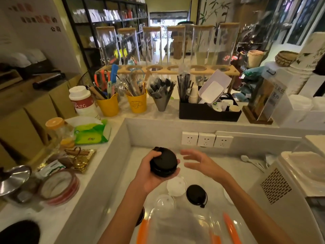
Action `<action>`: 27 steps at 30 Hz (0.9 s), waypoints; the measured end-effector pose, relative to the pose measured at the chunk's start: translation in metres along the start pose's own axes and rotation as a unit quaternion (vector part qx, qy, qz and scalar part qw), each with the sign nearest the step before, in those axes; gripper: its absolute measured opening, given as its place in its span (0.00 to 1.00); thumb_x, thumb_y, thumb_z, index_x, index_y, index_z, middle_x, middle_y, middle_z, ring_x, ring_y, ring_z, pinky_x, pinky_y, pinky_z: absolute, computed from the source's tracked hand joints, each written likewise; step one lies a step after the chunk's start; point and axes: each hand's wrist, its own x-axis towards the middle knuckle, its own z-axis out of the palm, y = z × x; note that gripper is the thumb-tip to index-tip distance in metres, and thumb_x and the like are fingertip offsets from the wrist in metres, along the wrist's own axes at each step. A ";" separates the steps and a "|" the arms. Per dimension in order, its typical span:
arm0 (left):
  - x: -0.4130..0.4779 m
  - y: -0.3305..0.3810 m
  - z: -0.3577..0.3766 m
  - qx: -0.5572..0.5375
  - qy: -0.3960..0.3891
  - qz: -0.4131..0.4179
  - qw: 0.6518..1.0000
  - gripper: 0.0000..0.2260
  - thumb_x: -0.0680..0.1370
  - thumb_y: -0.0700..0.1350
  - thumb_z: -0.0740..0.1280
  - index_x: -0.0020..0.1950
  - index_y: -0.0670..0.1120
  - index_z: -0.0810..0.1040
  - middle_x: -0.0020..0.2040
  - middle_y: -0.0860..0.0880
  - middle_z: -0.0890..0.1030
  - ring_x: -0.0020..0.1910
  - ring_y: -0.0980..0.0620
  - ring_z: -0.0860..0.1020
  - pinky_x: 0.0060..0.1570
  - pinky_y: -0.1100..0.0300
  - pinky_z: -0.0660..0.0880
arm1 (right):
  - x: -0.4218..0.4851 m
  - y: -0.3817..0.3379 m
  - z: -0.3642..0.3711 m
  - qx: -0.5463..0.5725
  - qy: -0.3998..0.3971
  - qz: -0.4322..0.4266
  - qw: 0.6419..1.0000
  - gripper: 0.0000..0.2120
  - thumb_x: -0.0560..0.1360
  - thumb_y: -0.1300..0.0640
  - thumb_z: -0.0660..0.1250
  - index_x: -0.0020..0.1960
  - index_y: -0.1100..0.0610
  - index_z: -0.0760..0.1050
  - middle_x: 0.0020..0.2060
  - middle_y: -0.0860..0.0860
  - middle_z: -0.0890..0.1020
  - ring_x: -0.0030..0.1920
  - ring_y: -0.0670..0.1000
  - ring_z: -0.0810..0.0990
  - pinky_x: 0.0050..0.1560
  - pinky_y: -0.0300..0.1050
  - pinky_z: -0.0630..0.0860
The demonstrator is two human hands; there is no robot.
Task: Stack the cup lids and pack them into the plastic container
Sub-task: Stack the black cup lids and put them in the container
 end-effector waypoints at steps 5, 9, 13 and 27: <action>0.007 -0.005 -0.018 -0.029 0.007 0.000 1.000 0.22 0.67 0.39 0.76 0.61 0.41 0.79 0.61 0.35 0.80 0.58 0.33 0.80 0.54 0.39 0.78 | 0.008 0.044 0.021 0.013 0.022 0.061 0.998 0.13 0.80 0.56 0.67 0.59 0.39 0.78 0.60 0.44 0.83 0.60 0.45 0.82 0.61 0.48 0.81; 0.015 -0.010 -0.022 -0.033 0.047 -0.002 0.998 0.16 0.69 0.43 0.75 0.57 0.47 0.80 0.55 0.39 0.80 0.51 0.36 0.79 0.46 0.46 0.78 | 0.013 0.080 0.024 -0.159 0.023 0.176 0.971 0.21 0.80 0.60 0.66 0.73 0.55 0.71 0.72 0.55 0.73 0.70 0.55 0.73 0.71 0.49 0.71; 0.022 -0.019 -0.030 -0.035 0.059 -0.015 0.998 0.11 0.71 0.43 0.75 0.52 0.47 0.81 0.53 0.39 0.84 0.55 0.35 0.80 0.48 0.46 0.78 | 0.000 0.111 0.034 -0.299 -0.114 0.257 0.912 0.35 0.81 0.53 0.66 0.82 0.55 0.51 0.81 0.53 0.56 0.79 0.56 0.58 0.77 0.51 0.60; 0.035 -0.046 -0.023 0.145 0.011 0.008 0.989 0.20 0.73 0.60 0.75 0.61 0.53 0.84 0.63 0.44 0.84 0.63 0.44 0.82 0.54 0.48 0.82 | -0.017 0.010 0.062 0.036 0.037 -0.010 0.999 0.35 0.70 0.51 0.77 0.74 0.42 0.67 0.67 0.43 0.72 0.64 0.43 0.75 0.59 0.40 0.80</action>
